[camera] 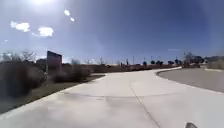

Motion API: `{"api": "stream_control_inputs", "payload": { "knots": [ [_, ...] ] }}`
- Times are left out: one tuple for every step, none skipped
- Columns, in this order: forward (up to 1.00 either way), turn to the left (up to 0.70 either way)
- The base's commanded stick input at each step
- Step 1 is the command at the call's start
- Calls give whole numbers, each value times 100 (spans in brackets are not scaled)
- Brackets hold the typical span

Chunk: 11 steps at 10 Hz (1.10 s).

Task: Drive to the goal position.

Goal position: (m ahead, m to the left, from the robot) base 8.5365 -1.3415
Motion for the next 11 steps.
{"api": "stream_control_inputs", "payload": {
  "knots": [
    [100, 0],
    [100, 0],
    [100, 0],
    [100, 0],
    [100, 0],
    [100, 0],
    [100, 0],
    [100, 0],
    [100, 0],
    [100, 0],
    [100, 0]
  ]
}}
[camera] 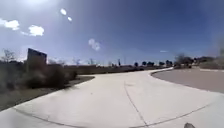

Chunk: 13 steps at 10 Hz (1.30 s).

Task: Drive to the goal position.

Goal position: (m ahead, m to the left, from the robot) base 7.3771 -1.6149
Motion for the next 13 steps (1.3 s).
{"api": "stream_control_inputs", "payload": {
  "knots": [
    [100, 0],
    [100, 0],
    [100, 0],
    [100, 0],
    [100, 0],
    [100, 0],
    [100, 0],
    [100, 0],
    [94, 0],
    [85, 0],
    [85, 0],
    [85, 0],
    [85, 0]
  ]
}}
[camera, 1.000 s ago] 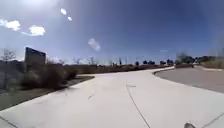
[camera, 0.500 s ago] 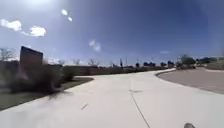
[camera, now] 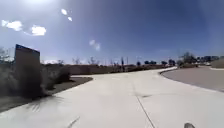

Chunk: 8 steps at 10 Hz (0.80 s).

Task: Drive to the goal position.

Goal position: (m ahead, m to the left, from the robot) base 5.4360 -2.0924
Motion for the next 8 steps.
{"api": "stream_control_inputs", "payload": {
  "knots": [
    [85, 0],
    [85, 0],
    [85, 0],
    [83, 0],
    [73, 0],
    [70, 0],
    [70, 0],
    [70, -2]
  ]
}}
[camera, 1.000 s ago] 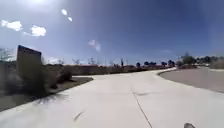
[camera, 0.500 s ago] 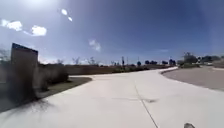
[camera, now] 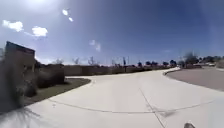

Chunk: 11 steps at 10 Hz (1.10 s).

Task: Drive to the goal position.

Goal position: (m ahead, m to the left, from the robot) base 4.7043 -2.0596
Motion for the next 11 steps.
{"api": "stream_control_inputs", "payload": {
  "knots": [
    [70, -33],
    [70, -27],
    [70, -20],
    [70, -13],
    [70, -6],
    [70, 0],
    [70, 0],
    [70, 0],
    [70, 0],
    [70, 0],
    [70, 0]
  ]
}}
